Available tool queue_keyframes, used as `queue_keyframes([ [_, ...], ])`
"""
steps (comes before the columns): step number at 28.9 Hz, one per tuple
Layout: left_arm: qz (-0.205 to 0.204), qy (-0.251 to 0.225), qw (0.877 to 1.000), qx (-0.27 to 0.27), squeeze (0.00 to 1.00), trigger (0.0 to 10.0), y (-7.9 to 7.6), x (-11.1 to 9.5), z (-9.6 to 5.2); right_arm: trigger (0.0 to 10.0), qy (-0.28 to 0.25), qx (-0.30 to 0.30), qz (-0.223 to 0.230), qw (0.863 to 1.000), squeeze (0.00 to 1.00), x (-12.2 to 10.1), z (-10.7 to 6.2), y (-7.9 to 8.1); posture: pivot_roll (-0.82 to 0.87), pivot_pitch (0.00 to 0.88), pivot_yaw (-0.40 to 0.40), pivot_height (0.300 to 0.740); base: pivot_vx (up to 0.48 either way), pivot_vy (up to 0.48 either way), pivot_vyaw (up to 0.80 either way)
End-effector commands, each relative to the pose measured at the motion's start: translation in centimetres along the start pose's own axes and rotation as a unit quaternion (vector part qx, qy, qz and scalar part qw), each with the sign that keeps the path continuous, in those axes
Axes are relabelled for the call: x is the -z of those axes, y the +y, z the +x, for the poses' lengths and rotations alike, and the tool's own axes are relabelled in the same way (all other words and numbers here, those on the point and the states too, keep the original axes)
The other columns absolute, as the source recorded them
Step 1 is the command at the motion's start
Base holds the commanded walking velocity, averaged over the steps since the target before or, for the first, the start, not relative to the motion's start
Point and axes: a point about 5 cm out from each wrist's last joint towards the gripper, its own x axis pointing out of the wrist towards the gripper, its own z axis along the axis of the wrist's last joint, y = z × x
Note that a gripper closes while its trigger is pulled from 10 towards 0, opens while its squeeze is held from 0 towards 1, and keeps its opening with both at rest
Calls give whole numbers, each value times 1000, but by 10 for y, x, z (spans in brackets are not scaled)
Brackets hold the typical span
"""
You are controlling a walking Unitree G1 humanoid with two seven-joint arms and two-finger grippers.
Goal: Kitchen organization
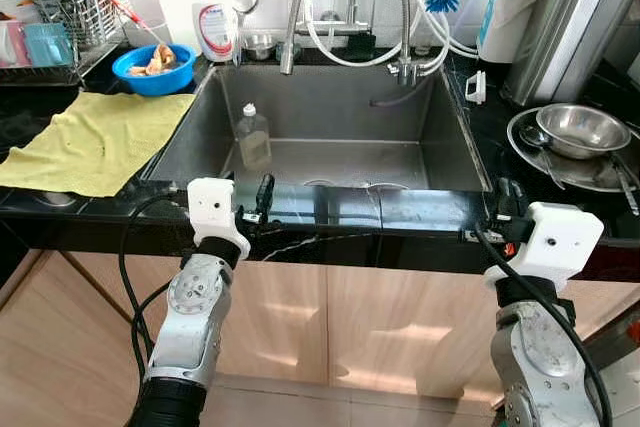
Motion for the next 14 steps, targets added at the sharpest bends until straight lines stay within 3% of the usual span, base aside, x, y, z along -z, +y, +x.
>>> queue_keyframes([
  [1, 0, 2, 1000, -2, 0, 10000, 1, -1, -1, 10000, -14, -7, 3, 1000, 0, -6, 0, 4, -159, 0, 51, 740, 259, 0, 0],
  [14, -1, -1, 1000, 1, 0, 10000, 1, -2, -1, 10000, -14, -8, 6, 1000, 0, -6, 0, 6, -155, 0, 53, 740, 262, 0, 0],
])
